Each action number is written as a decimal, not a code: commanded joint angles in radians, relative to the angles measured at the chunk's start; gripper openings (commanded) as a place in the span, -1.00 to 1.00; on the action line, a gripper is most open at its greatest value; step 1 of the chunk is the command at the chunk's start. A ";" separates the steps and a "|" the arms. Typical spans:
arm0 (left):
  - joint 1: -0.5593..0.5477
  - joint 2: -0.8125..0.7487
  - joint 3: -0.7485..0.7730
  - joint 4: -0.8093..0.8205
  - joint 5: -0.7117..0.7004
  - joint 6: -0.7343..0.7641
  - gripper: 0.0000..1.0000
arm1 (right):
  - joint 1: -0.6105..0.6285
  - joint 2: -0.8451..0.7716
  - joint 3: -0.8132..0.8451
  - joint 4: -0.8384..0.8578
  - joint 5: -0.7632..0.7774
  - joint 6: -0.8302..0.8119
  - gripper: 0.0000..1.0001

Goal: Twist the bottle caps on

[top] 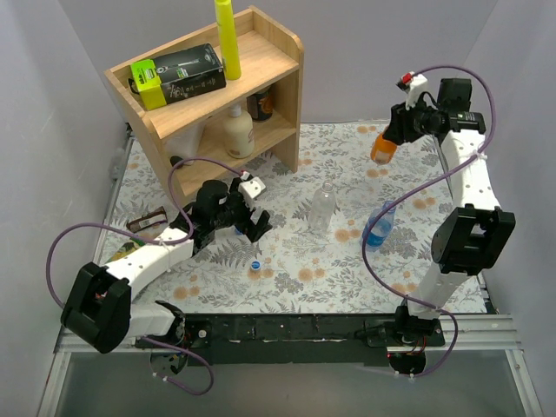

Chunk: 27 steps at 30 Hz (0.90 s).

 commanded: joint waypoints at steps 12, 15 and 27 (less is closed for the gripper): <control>0.015 0.054 0.061 -0.025 0.054 -0.009 0.96 | -0.158 0.044 -0.281 0.291 0.003 -0.134 -0.69; 0.015 0.060 0.068 -0.059 0.051 -0.007 0.96 | -0.159 0.029 -0.355 0.369 -0.039 -0.138 -0.60; 0.017 0.065 0.088 -0.113 0.053 0.002 0.96 | -0.159 0.015 -0.469 0.433 -0.077 -0.149 -0.42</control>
